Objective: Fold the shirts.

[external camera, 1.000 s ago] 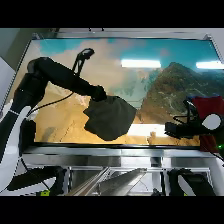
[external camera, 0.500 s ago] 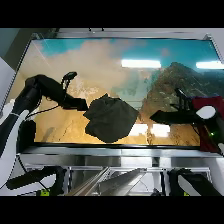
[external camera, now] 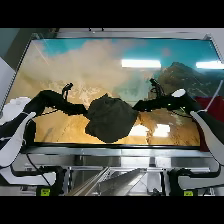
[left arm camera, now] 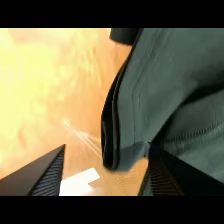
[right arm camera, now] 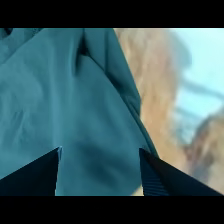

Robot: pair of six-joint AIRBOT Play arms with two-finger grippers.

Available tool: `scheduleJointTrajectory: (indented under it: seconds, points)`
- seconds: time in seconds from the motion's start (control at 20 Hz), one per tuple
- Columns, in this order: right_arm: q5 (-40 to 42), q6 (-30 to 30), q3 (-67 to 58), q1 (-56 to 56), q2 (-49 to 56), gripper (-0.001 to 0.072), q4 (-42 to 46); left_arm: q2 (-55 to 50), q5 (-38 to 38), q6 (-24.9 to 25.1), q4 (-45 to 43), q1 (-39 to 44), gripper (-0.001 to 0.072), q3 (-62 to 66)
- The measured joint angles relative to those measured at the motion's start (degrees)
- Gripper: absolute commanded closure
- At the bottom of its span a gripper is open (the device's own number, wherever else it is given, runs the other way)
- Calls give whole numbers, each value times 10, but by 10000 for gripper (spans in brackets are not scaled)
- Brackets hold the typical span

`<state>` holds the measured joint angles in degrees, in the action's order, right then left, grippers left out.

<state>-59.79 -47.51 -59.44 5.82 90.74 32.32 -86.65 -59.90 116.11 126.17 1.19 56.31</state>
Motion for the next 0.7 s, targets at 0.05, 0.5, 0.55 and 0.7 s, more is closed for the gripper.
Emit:
scheduleJointTrajectory:
  seconds: [0.05,0.5,0.55,0.7]
  points:
    - [-2,9,-13,9,17,167,-2,-17,0,7,3,9,183,13]
    - [-9,46,-67,51,80,690,-13,-85,-18,28,9,43,688,76]
    - [-17,47,-73,51,81,690,-13,-77,-25,29,7,40,688,77]
    - [-58,47,-101,50,72,690,-24,-32,-41,29,10,28,688,80]
